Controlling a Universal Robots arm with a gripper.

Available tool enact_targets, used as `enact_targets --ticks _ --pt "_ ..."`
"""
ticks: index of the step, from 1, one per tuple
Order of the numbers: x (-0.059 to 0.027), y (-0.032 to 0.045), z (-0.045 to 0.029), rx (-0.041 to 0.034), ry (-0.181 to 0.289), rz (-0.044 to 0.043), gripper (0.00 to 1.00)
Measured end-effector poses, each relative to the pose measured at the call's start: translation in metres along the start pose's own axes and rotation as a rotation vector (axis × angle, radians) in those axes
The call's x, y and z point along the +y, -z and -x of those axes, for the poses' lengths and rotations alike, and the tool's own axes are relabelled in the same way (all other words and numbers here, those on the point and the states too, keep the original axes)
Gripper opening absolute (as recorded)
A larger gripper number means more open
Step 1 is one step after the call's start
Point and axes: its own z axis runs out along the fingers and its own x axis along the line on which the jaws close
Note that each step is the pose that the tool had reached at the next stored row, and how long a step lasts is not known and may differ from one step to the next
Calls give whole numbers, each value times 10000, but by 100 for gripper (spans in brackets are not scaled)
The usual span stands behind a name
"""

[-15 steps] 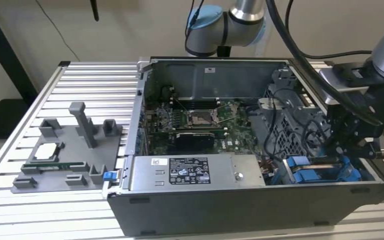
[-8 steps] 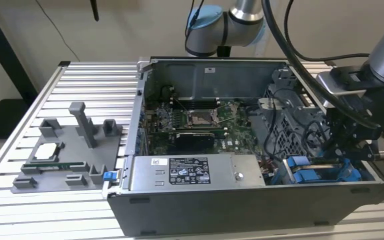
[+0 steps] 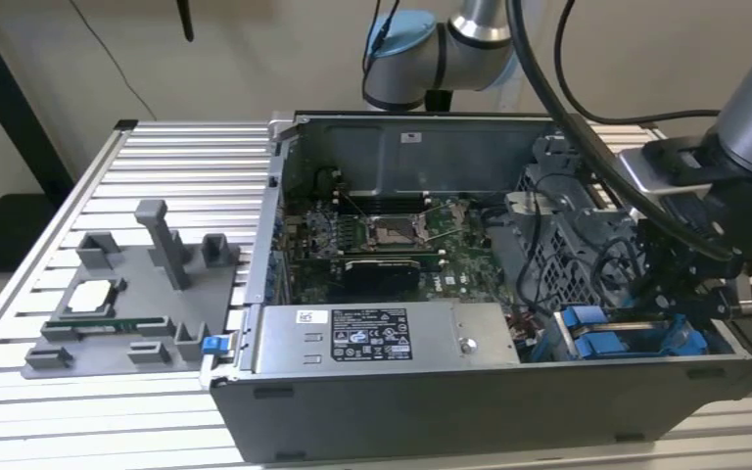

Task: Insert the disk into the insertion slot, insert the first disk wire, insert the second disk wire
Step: 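Insert the first disk wire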

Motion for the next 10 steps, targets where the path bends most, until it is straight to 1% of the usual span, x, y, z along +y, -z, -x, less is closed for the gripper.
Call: enact_targets --ticks 4,10 --pt "1 -10 1 -1 0 -5 0" --pt "3 -31 0 -1 4 -42 0"
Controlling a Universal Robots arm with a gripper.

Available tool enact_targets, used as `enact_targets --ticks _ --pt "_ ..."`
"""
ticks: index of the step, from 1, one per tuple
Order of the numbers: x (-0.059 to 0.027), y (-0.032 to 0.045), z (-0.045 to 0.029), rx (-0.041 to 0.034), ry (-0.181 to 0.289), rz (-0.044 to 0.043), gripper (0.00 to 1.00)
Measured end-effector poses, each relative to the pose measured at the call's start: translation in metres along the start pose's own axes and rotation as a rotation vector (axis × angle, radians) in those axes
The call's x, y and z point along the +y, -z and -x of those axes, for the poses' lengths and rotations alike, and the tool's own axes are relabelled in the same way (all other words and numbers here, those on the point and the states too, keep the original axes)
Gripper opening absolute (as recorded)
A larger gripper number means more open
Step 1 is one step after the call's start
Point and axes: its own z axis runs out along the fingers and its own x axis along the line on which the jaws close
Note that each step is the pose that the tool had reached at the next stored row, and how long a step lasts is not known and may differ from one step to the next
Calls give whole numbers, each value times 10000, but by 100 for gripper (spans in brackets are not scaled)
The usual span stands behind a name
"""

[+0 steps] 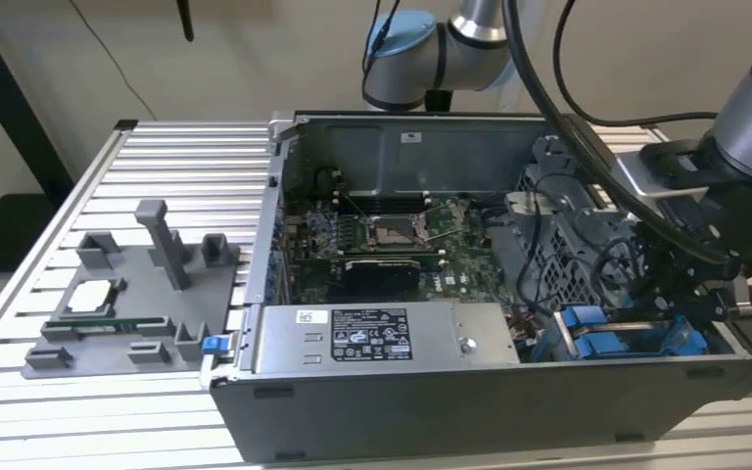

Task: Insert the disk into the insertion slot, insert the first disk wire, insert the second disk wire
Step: 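Insert the first disk wire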

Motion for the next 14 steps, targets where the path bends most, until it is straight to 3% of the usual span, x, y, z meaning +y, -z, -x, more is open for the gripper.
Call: enact_targets --ticks 7,8,14 --pt "6 -51 -6 3 -1 0 0" --pt "4 -33 -4 -11 -2 0 100" --pt "-21 210 23 0 1 -1 100"
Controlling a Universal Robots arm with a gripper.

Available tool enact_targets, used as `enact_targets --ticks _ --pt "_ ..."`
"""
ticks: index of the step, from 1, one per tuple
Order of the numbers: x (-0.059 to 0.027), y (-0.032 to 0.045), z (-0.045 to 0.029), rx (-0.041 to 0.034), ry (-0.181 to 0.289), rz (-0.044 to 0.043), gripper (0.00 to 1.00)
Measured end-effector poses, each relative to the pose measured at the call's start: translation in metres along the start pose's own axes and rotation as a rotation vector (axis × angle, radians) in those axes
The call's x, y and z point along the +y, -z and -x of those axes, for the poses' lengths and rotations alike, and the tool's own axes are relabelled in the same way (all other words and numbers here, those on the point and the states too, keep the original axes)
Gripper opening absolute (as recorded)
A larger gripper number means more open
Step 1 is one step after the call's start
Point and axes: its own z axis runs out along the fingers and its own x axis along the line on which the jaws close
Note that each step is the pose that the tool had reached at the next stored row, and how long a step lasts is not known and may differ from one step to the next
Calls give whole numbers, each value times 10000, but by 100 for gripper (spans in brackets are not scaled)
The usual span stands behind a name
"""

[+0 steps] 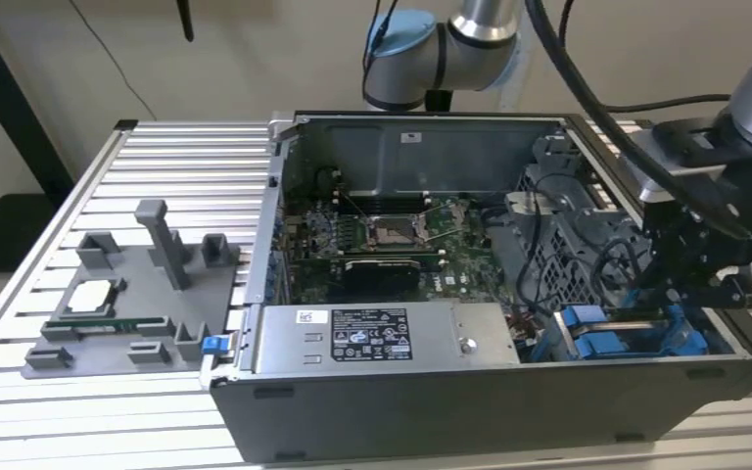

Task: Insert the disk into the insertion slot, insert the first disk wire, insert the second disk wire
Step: 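Insert the first disk wire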

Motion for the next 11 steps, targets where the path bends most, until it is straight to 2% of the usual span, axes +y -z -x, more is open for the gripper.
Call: enact_targets --ticks 2,5,9,11 --pt "-6 63 7 2 0 0 100" --pt "-18 73 8 -3 8 1 100" --pt "-143 61 13 -18 32 29 100" --pt "-204 55 16 -51 36 52 100"
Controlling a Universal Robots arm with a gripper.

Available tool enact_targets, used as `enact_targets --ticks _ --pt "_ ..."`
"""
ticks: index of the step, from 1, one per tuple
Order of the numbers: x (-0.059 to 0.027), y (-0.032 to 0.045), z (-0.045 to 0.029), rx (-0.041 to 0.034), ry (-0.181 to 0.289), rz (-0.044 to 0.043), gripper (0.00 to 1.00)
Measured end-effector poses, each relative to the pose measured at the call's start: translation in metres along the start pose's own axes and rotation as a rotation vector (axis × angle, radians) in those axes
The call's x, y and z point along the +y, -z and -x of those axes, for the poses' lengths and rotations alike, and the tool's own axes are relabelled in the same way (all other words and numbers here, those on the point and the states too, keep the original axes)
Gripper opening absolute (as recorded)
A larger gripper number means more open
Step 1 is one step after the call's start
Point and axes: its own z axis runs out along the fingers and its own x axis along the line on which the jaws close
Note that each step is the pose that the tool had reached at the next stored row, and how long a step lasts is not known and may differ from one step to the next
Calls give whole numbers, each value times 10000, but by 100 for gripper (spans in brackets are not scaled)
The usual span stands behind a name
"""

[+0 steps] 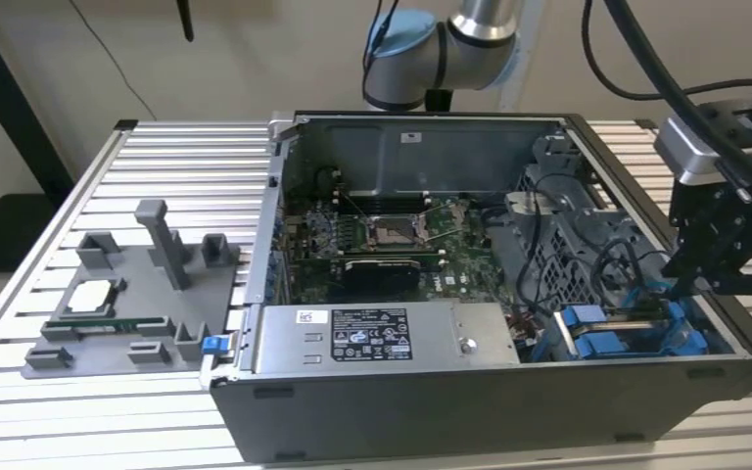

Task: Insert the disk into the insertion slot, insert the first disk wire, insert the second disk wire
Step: 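Insert the first disk wire, then insert the second disk wire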

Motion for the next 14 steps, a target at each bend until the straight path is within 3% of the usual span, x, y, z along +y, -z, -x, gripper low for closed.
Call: enact_targets --ticks 5,8,11,12,13,14 --pt "-81 -7 3 -253 -24 35 100" --pt "-90 -19 2 -567 -56 47 100" --pt "-92 -41 -1 -774 -74 54 100" --pt "-92 -45 -1 -892 -85 57 100" --pt "-92 -46 -1 -1058 -100 63 0" --pt "-92 -48 -1 -1237 -118 69 0"
